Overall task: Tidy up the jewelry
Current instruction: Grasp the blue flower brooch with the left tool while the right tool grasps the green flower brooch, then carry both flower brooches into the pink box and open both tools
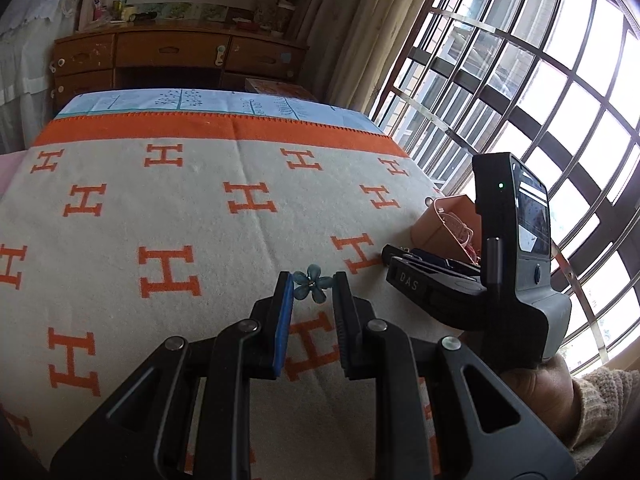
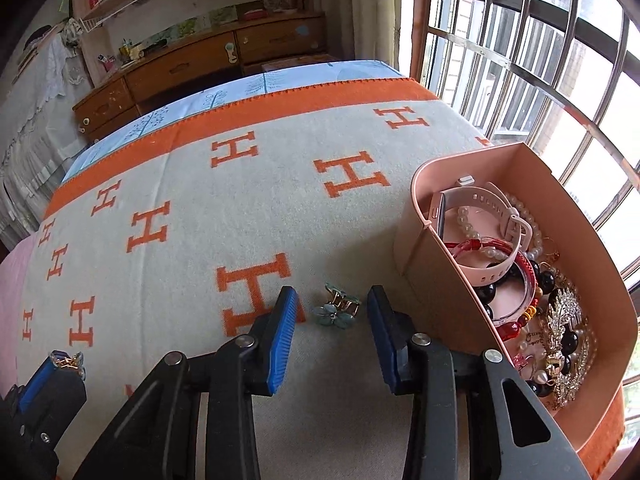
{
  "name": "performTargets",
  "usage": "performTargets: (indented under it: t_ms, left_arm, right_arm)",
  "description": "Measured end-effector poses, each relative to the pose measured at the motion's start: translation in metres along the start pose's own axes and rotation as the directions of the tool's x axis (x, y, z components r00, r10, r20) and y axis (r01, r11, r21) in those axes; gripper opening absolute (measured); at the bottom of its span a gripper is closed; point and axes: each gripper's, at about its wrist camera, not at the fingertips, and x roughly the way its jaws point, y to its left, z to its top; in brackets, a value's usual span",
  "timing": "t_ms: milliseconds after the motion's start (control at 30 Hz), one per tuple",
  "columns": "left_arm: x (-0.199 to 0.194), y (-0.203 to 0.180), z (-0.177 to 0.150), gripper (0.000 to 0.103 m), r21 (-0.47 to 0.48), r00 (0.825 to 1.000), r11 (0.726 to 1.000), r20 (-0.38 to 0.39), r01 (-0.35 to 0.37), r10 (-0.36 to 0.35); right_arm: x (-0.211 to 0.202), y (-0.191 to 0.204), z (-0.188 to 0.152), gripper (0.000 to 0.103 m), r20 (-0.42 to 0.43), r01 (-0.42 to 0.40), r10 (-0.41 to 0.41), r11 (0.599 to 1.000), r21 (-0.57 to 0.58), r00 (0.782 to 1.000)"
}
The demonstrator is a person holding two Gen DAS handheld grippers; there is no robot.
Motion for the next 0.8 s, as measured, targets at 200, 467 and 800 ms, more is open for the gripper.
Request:
performTargets:
  t_ms: [200, 467, 800]
  left_arm:
    - [-0.015, -0.020, 0.003, 0.017, 0.038, 1.000, 0.999, 0.026, -0.019, 0.018]
    - [-0.030, -0.063, 0.005, 0.017, 0.101, 0.999, 0.994, 0.030, -0.037, 0.034]
    - [-0.025, -0.156, 0.049, 0.017, 0.186, 0.999, 0.982, 0.004, 0.038, -0.040]
  right_arm:
    - [0.000, -0.010, 0.003, 0.022, -0.006, -0.062, 0.062, 0.998, 0.004, 0.998]
    - [-0.054, -0.044, -0.012, 0.023, 0.001, -0.363, 0.363, 0.932, 0.001, 0.932]
    - [-0.152, -0.153, 0.023, 0.023, 0.192, -0.391, 0.393, 0.919, -0.048, 0.899]
